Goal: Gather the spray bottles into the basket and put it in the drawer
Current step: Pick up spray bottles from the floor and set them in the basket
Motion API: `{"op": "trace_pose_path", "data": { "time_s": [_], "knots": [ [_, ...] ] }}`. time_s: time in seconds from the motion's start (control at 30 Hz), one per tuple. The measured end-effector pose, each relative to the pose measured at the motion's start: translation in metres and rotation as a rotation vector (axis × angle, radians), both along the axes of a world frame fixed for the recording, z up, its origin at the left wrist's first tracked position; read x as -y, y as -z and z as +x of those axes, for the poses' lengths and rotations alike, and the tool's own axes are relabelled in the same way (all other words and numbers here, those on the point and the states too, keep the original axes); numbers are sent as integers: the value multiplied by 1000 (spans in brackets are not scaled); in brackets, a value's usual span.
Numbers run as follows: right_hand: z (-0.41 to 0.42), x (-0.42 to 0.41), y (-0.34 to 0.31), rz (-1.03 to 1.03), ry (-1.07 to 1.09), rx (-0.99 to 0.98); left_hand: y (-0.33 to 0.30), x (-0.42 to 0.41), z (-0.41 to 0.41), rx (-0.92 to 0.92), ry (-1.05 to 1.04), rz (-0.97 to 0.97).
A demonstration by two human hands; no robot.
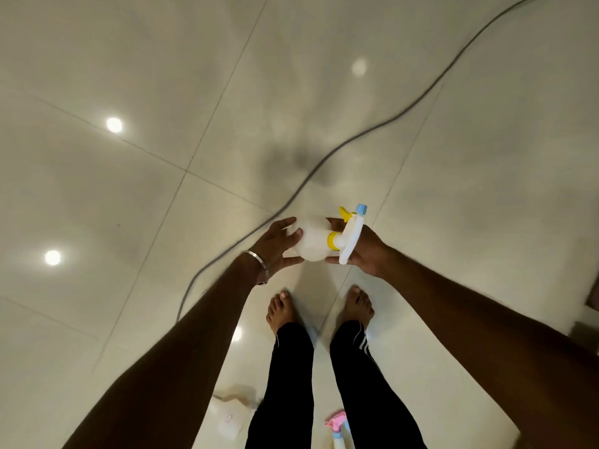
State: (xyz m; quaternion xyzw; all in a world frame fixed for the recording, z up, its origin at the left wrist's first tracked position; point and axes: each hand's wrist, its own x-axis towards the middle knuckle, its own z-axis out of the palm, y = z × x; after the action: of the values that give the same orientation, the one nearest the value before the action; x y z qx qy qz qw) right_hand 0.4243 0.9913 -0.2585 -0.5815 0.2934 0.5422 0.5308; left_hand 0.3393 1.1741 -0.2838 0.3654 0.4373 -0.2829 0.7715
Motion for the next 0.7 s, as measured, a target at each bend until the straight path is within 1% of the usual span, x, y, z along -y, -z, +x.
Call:
{"op": "trace_pose_path", "data": {
  "time_s": [0.1,0.2,0.4,0.57,0.7],
  "knots": [
    [10,9,-46,-9,23,75,-51,6,29,29,79,90],
    [16,25,-94,-41,135,125,-105,19,56,65,197,155],
    [25,66,-188,-56,306,190,-206,63,99,111,356,208],
    [17,128,-264,-41,469,257,-279,127,124,193,534,240],
    [2,196,-312,-52,629,310,-326,207,137,280,677,288]
  ]
}}
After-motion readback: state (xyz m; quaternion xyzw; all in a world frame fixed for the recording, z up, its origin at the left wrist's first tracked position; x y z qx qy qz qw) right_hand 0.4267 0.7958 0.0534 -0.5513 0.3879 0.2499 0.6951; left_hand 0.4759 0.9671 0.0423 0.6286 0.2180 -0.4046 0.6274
